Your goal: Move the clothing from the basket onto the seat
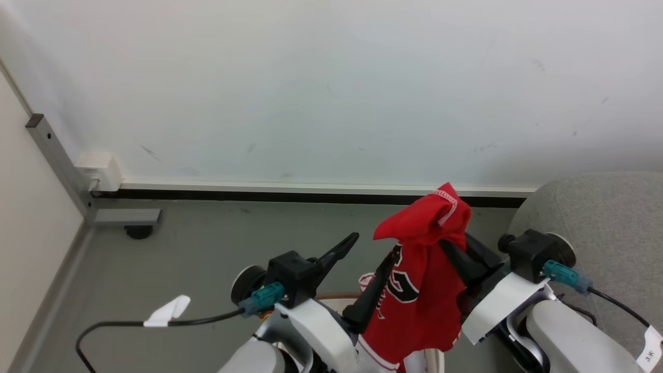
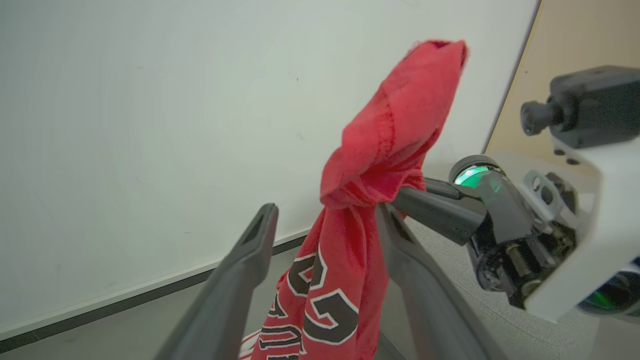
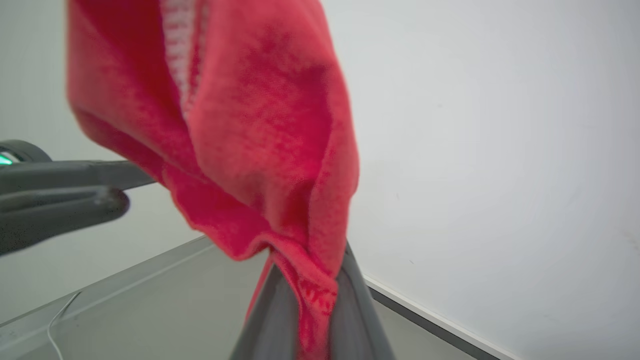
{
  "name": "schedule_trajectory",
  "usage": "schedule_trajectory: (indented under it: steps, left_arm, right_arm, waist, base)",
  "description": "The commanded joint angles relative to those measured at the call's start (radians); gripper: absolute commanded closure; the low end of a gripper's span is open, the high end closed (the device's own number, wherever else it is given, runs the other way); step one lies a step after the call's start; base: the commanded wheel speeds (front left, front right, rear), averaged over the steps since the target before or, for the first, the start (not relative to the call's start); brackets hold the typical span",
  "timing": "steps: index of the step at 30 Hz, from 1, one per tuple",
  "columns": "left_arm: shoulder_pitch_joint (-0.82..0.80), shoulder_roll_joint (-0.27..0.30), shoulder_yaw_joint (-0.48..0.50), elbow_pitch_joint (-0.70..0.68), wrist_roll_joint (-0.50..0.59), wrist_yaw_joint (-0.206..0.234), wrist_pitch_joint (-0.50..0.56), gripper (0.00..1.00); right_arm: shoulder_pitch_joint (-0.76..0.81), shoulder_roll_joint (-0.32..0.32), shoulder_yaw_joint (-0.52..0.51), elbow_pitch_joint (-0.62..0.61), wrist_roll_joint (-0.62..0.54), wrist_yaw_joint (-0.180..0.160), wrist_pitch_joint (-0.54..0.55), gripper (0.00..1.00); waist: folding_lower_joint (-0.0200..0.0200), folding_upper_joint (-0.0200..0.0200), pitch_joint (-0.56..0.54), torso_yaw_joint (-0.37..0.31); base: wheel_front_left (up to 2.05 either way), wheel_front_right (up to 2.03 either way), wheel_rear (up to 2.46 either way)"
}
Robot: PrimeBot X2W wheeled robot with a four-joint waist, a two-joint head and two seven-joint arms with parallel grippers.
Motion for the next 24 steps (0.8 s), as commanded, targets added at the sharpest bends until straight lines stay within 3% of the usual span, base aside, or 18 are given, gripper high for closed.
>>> schedule_trajectory:
  steps: [1, 12, 24]
  left_arm:
    - [0.016, 0.011, -0.003, 0.023, 0.016, -0.006, -0.021, 0.00]
    - [0.014, 0.006, -0.006, 0.091, 0.008, -0.006, -0.076, 0.00]
    - [0.022, -0.015, -0.038, 0.082, 0.013, -0.006, -0.108, 0.00]
  right_arm:
    - [0.018, -0.012, -0.041, -0.018, -0.022, -0.002, -0.003, 1.00]
    - [0.060, -0.061, -0.181, -0.089, -0.081, -0.002, -0.003, 1.00]
    - [0.124, -0.134, -0.319, -0.238, -0.126, -0.002, 0.061, 1.00]
  waist:
    - [-0.0001, -0.0001, 0.001, -0.011]
    - [-0.0001, -0.0001, 0.006, -0.087]
    - [-0.0001, -0.0001, 0.039, -0.278]
  base:
    - [0.00, 0.00, 0.00]
    - [0.00, 0.00, 0.00]
    - [0.00, 0.00, 0.00]
